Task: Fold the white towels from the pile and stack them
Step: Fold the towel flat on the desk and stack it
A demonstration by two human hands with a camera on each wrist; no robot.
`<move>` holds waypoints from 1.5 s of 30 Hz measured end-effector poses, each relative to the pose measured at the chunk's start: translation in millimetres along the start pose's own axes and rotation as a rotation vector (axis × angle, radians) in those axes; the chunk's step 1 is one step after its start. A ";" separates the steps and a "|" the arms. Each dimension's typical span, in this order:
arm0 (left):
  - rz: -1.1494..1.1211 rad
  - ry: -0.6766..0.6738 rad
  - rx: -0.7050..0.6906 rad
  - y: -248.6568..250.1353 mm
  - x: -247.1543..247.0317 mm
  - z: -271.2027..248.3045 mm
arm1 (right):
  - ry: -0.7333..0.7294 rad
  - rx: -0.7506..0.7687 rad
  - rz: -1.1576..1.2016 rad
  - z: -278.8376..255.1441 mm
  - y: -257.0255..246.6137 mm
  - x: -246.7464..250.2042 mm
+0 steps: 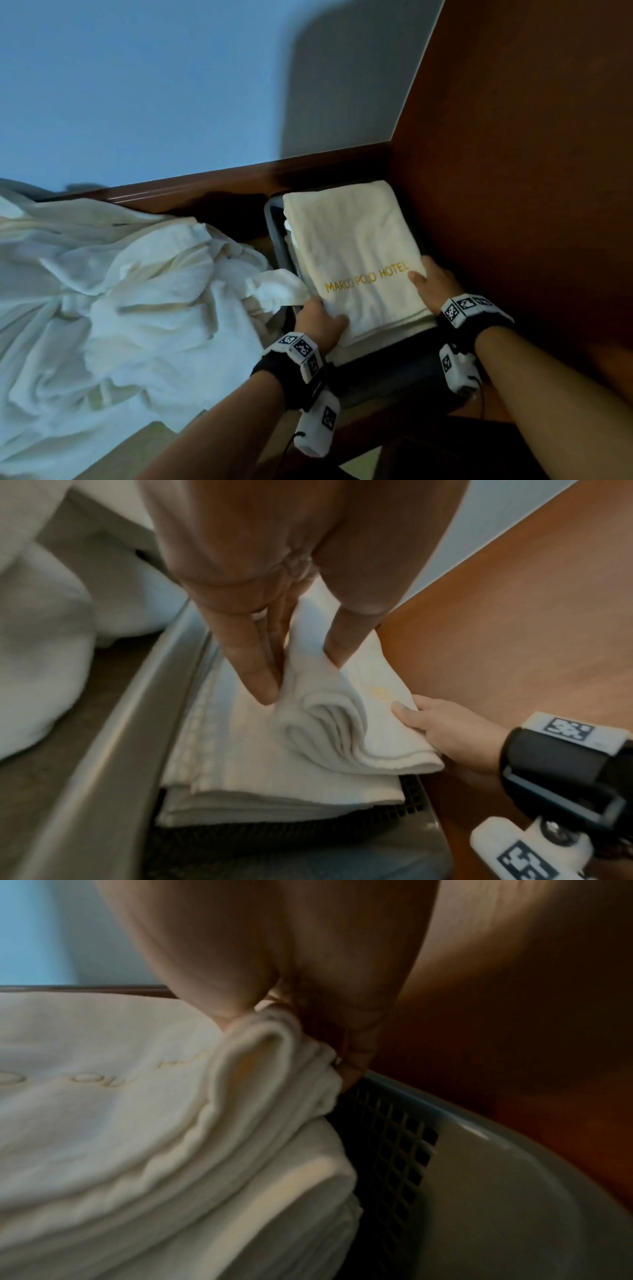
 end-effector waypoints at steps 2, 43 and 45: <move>0.037 -0.018 0.000 -1.4 0.1 -2.4 | -0.028 -0.002 -0.011 -3.7 6.6 1.7; 0.854 0.409 -0.553 -129.3 360.0 -210.3 | 0.148 0.821 -0.239 -256.0 -330.6 -158.0; 0.824 0.527 -0.535 -146.7 396.5 -222.8 | 0.140 0.866 -0.215 -274.8 -366.4 -171.5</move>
Point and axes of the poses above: each hand's wrist, its own z-axis towards the middle knuckle, its own x-axis out of the back of the hand, y = z × x, the point moved 1 cm from there along z, towards the middle knuckle
